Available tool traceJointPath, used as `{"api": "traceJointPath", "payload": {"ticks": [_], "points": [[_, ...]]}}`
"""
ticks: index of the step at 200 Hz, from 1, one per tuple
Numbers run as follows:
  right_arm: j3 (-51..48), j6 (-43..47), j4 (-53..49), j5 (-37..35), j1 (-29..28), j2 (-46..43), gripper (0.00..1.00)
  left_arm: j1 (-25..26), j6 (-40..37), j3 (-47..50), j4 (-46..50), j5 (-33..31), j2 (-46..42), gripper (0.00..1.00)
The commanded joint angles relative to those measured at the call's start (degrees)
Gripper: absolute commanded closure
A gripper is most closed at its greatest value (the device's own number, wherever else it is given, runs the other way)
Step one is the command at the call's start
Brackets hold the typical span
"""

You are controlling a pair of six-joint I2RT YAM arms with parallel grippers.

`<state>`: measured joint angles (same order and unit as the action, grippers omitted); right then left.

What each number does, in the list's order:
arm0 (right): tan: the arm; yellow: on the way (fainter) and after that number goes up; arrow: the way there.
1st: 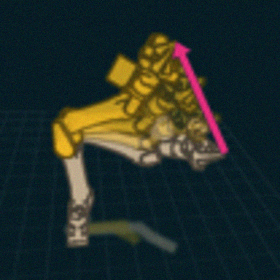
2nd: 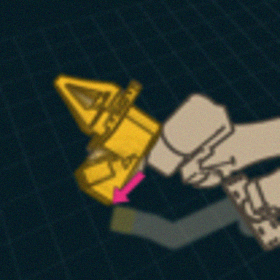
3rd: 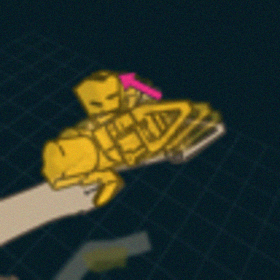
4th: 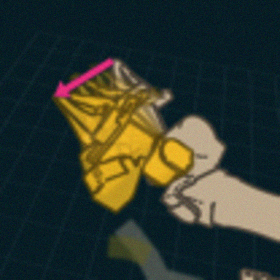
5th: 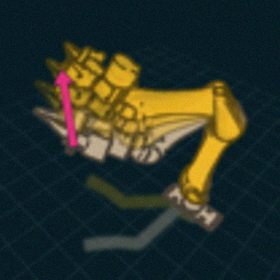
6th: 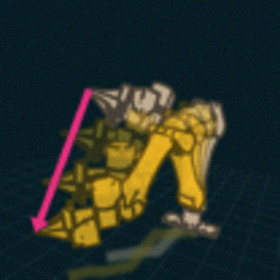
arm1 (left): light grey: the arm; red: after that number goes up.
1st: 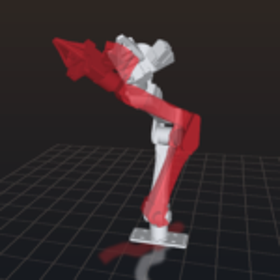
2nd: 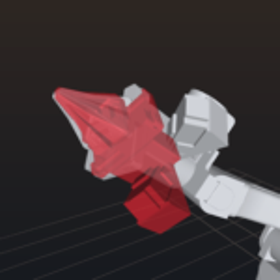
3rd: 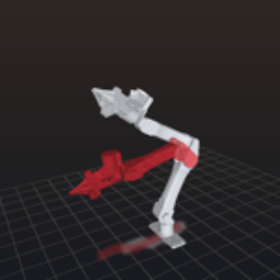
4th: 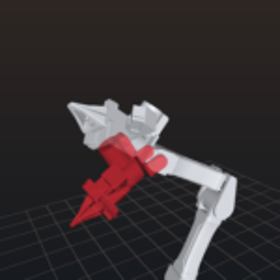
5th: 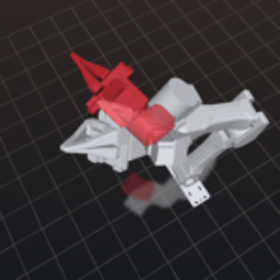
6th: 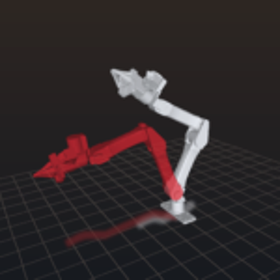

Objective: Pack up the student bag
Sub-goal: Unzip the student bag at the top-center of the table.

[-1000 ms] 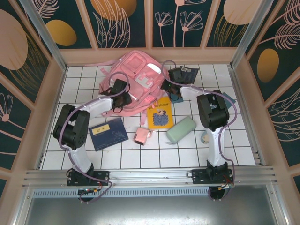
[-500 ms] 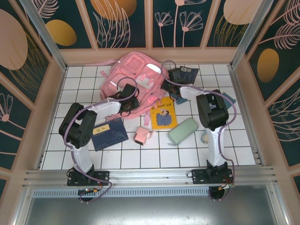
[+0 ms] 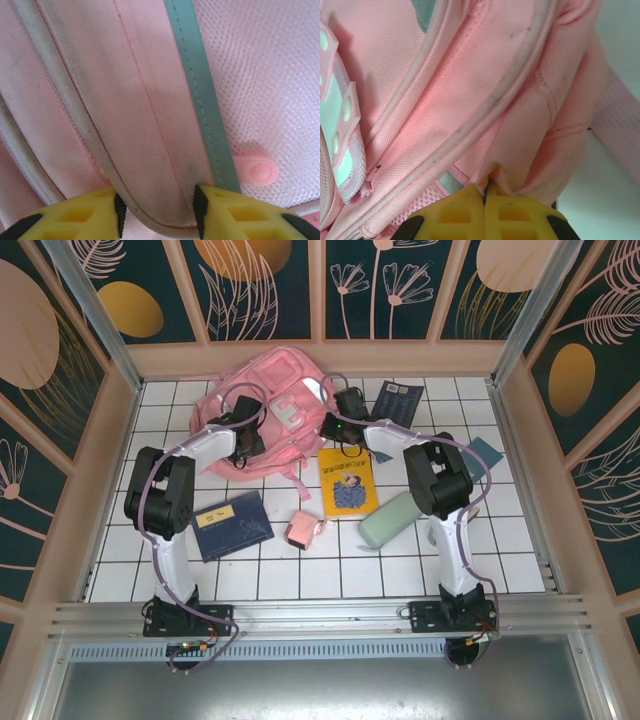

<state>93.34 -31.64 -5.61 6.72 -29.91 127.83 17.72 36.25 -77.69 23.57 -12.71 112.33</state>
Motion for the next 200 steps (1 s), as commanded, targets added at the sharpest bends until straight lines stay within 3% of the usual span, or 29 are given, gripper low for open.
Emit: {"api": "traceJointPath", "payload": {"ticks": [1, 36, 72, 101, 126, 150, 177, 200], "points": [[3.76, 0.18, 0.22, 7.68, -4.2, 4.01, 1.0, 1.14, 0.67, 1.47, -8.54, 6.23, -5.73, 0.53], [4.91, 0.45, -0.46, 7.69, -5.22, 5.93, 1.0, 4.22, 4.22, 9.36, -13.07, 12.13, -11.76, 0.56], [4.81, 0.44, -0.32, 7.54, -5.2, 6.12, 1.0, 8.76, 9.96, 15.02, -20.95, 21.9, -10.88, 0.6], [4.81, 0.44, -0.28, 7.36, -5.18, 6.03, 1.0, 10.59, 11.4, 16.14, -19.36, 15.67, -11.27, 0.53], [4.69, 0.35, -0.26, 7.26, -5.23, 5.85, 1.0, 10.32, 6.43, 12.82, -13.2, 8.8, -11.66, 0.43], [4.29, 0.35, -0.13, 6.93, -5.23, 5.41, 1.0, 9.88, 3.26, 7.77, -9.19, 6.84, -11.49, 0.45], [3.41, 0.18, 0.26, 6.75, -5.21, 4.82, 1.0, 9.88, 6.09, 8.93, -10.29, 9.45, -11.98, 0.46], [2.98, 0.09, 0.57, 6.64, -5.19, 4.46, 1.0, 9.88, 7.3, 11.68, -9.53, 6.66, -12.78, 0.51]]}}
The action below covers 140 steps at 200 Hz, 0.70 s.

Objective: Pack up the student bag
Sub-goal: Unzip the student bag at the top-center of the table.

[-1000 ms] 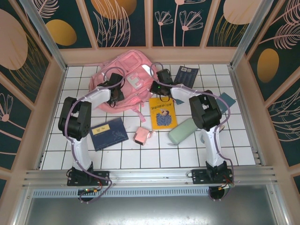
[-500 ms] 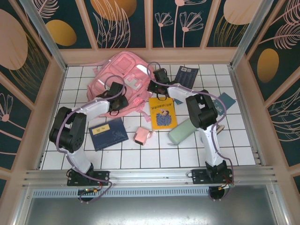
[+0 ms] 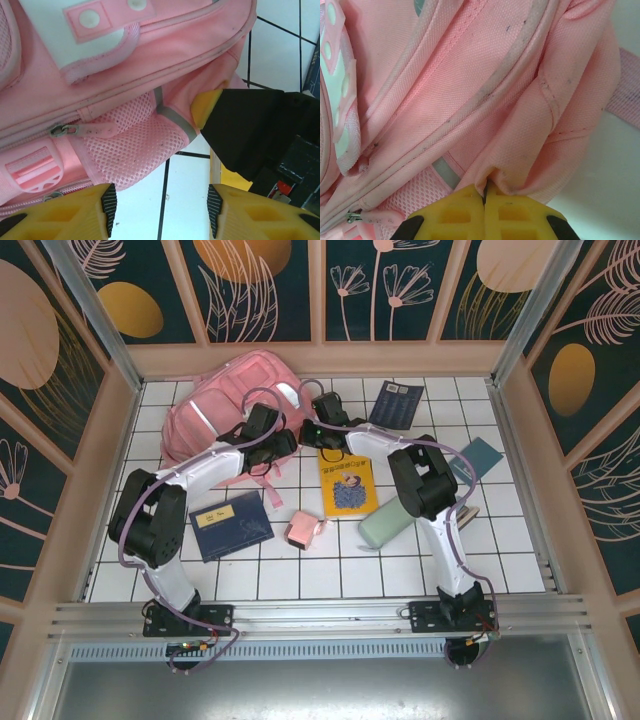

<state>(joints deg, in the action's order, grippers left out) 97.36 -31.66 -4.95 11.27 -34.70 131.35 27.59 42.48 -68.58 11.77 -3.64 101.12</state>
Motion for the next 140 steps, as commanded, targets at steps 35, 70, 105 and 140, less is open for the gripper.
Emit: {"api": "traceJointPath", "payload": {"ticks": [35, 70, 105, 140], "points": [[-1.04, 0.11, -0.05, 2.27, -0.38, 0.94, 1.0, -0.34, 0.24, 4.56, 5.04, -5.81, -1.73, 0.61], [-0.94, 0.11, 0.01, 2.27, -0.39, 0.93, 1.0, -1.84, 0.49, 6.11, 5.22, -5.52, 0.27, 0.61], [-1.05, 0.28, -0.12, 1.92, -0.37, 0.83, 1.0, -2.29, 0.12, 6.83, 4.53, -4.67, 2.02, 0.62], [-0.95, 0.2, -0.09, 2.05, -0.37, 0.84, 1.0, -2.63, 0.36, 7.93, 2.07, -2.02, 3.15, 0.62]]}}
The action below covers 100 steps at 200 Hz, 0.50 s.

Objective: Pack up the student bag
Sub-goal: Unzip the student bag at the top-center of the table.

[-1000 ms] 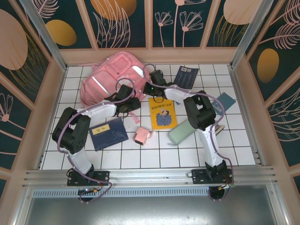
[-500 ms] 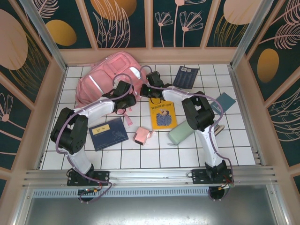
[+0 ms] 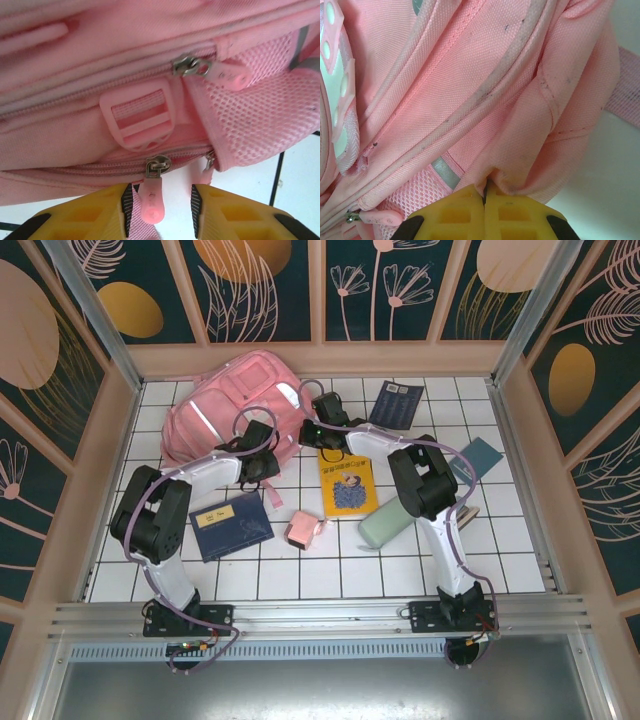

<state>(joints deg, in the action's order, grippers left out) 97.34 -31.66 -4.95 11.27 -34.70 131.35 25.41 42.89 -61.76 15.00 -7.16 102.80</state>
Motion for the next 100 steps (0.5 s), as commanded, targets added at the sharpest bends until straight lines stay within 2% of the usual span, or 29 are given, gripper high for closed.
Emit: {"api": "traceJointPath", "payload": {"ticks": [1, 100], "points": [[-0.93, 0.2, -0.03, 2.03, -0.37, 0.84, 1.0, -0.45, -0.03, 1.11, -1.14, 1.43, 1.5, 0.62], [-0.84, 0.04, -0.13, 2.27, -0.44, 0.93, 1.0, -1.74, 0.12, 3.72, -2.8, 2.32, 1.55, 0.66]]}}
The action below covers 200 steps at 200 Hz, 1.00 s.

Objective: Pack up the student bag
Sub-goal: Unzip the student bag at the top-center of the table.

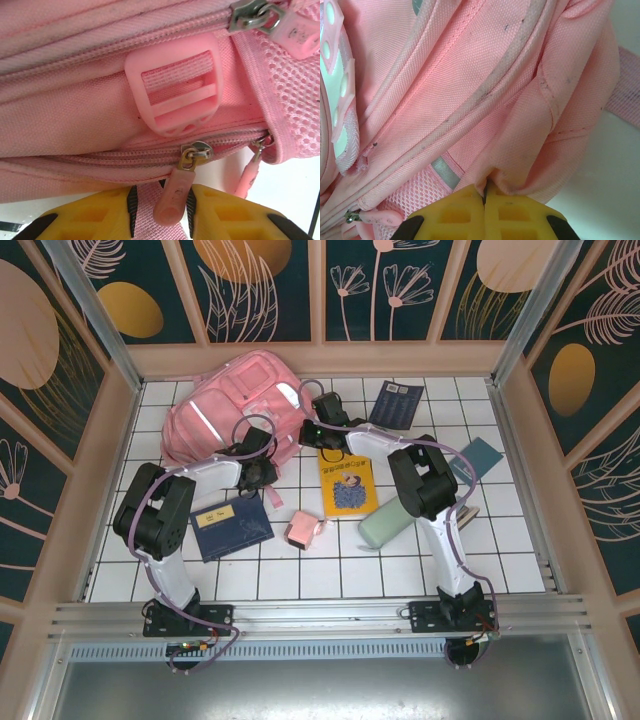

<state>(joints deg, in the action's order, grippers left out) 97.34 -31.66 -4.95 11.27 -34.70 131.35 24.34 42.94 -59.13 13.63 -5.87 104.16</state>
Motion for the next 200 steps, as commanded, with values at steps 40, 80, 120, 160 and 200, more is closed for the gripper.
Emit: {"api": "traceJointPath", "payload": {"ticks": [40, 80, 120, 160, 200], "points": [[-0.54, 0.04, -0.23, 2.18, -0.45, 1.06, 1.0, -1.68, -1.55, 2.54, -4.84, 4.24, -1.2, 0.65], [-0.06, 0.08, -0.55, 2.09, -0.48, 1.2, 1.0, -2.45, -3.32, 3.06, -6.31, 6.93, -3.41, 0.62], [0.59, 0.11, -0.91, 2.04, -0.49, 1.54, 1.0, -4.06, -4.57, 5.36, -7.86, 10.5, -4.86, 0.62], [0.83, 0.04, -1.0, 2.16, -0.63, 1.81, 1.0, -4.73, -4.68, 6.31, -9.45, 13.01, -3.35, 0.62], [0.74, 0.2, -1.29, 2.01, -0.72, 1.72, 1.0, -5.08, -4.31, 6.53, -11.68, 14.7, -1.98, 0.65]]}}
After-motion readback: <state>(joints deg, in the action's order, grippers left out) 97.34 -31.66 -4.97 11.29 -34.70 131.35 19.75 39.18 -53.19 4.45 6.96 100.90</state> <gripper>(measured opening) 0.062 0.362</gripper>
